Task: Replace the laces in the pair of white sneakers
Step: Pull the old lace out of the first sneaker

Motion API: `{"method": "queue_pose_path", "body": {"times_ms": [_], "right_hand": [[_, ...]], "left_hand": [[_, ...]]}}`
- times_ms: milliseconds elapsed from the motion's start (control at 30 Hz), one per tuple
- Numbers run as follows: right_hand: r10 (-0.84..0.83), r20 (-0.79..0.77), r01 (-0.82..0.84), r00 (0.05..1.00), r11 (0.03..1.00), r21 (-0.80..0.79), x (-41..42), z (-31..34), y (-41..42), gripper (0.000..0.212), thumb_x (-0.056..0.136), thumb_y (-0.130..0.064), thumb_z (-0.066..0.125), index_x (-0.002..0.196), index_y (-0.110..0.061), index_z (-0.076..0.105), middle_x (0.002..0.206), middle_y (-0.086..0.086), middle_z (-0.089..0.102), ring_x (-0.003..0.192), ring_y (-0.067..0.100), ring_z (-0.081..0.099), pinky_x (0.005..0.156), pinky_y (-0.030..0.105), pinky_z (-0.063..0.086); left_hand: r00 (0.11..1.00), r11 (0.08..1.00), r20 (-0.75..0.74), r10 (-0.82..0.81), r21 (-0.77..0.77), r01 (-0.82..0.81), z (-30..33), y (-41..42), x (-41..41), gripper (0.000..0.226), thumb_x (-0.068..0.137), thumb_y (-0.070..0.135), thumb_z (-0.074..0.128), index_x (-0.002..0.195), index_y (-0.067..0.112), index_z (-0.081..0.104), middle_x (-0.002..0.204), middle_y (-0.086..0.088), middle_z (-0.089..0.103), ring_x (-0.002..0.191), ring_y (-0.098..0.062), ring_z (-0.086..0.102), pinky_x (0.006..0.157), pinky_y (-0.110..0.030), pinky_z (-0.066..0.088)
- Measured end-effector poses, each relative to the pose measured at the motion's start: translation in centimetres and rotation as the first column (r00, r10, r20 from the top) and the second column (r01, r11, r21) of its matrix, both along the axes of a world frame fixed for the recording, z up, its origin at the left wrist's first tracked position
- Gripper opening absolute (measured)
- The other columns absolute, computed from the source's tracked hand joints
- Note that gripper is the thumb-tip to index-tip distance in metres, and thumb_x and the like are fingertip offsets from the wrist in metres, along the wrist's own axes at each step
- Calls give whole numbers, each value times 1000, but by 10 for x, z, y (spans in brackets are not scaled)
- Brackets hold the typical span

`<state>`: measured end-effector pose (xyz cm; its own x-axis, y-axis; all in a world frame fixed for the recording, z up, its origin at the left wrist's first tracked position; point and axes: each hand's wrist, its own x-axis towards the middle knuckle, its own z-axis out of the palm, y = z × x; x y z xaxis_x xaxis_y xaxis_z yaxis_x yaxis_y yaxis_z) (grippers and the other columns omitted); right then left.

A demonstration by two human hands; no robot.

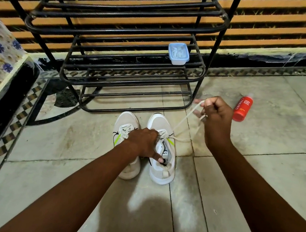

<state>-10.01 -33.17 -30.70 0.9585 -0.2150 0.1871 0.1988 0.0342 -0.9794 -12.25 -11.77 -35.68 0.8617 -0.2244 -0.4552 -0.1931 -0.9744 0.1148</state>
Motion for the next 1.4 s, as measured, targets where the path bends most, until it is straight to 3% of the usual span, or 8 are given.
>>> {"method": "queue_pose_path", "body": {"times_ms": [267,367,467,533,767,967,1067,1400], "right_hand": [[357,-279,-370,891,929,9,-16,-46,-13,22,107,-8,37,87,-1,39,91,20,65,42,14,29,49,26,21],[390,-275,-450,879,870,-201,-12,-57,-21,14,100,-4,51,87,0,51,90,6,68,47,18,43,52,25,29],[405,-236,-433,883,514,-740,-9,-70,-24,5,86,-25,73,88,-23,69,86,-12,70,75,4,62,69,25,43],[420,-267,-434,867,375,-819,-11,-78,-24,12,85,-34,75,95,-27,76,90,-13,74,80,4,65,71,27,47],[292,-74,-262,953,678,-687,-20,-82,6,43,75,-24,85,58,-20,46,61,-10,44,64,8,46,61,19,31],[134,-136,-189,982,764,-617,-30,-90,18,62,81,-18,81,52,-25,27,56,-9,33,53,8,39,55,20,27],[-27,-129,-12,991,955,-296,-20,-77,7,52,77,5,70,56,-24,32,58,-9,34,53,3,32,55,24,31],[-7,-332,-227,943,718,-658,-25,-102,-31,30,77,-20,85,93,-11,62,98,5,66,74,19,62,76,31,50]], "left_hand": [[1000,1000,-17,8,-6,-9,0,0,-1,103,62,81,78,141,21,49,137,-6,58,130,-30,54,99,-41,44],[1000,1000,-21,18,-11,-18,0,0,0,102,62,81,78,139,21,49,136,-6,59,128,-29,56,99,-40,44],[1000,1000,-18,25,-12,-25,-3,1,2,103,60,82,79,138,22,50,135,-6,60,127,-29,56,98,-39,45],[1000,1000,-16,26,-15,-26,-6,1,2,104,58,84,78,138,23,49,135,-5,61,126,-28,57,96,-39,45],[999,998,-11,49,-28,-49,-8,3,1,107,54,88,76,137,27,48,133,-7,62,124,-30,58,94,-39,45],[999,998,-13,45,-33,-45,-6,4,-1,109,56,88,76,142,28,46,139,-7,59,129,-30,55,100,-40,44],[999,999,-21,33,-31,-33,-6,6,-1,112,54,89,75,143,28,45,139,-4,60,130,-29,56,99,-40,44],[997,989,-61,55,-136,-63,-7,10,8,105,60,85,74,148,35,44,150,10,53,140,-20,48,109,-43,44]]}}
